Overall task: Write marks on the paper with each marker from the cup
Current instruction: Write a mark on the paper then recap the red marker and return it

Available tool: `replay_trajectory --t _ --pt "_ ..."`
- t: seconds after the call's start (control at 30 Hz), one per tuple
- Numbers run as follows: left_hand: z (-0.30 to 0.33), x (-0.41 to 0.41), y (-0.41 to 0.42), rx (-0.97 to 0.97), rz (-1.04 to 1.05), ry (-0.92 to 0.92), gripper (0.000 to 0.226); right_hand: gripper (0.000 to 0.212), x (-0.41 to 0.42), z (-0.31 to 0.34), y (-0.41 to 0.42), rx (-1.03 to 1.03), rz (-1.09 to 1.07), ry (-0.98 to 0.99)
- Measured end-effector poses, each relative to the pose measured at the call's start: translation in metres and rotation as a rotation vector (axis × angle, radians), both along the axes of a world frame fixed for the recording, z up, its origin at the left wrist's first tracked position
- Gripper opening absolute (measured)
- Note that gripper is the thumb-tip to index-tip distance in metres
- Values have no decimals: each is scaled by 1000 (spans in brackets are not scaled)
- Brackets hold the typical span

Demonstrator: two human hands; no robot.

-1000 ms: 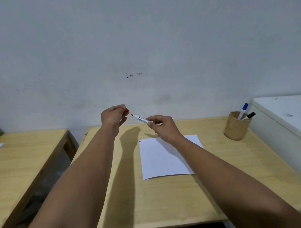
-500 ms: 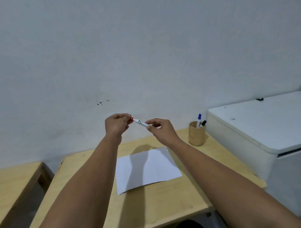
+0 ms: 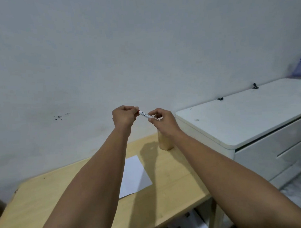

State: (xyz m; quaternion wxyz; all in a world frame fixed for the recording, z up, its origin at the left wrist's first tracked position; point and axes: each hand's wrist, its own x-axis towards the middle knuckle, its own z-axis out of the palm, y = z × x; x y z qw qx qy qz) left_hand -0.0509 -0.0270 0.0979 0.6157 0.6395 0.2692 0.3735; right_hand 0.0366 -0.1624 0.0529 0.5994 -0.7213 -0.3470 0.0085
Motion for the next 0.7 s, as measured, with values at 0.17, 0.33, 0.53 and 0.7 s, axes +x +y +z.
replay_trajectory --t 0.17,0.33,0.53,0.7 --pt "16 45 -18 121 -153 -53 22 18 49 28 -18 -234 -72 -110" --pt "-32 75 -4 376 -129 201 53 16 90 32 -13 -294 -198 -54" --pt "-120 92 14 385 -319 588 96 16 112 -11 18 -483 -158 -73" --pt "-156 110 10 271 -360 515 105 20 114 -39 30 -685 -182 -175"
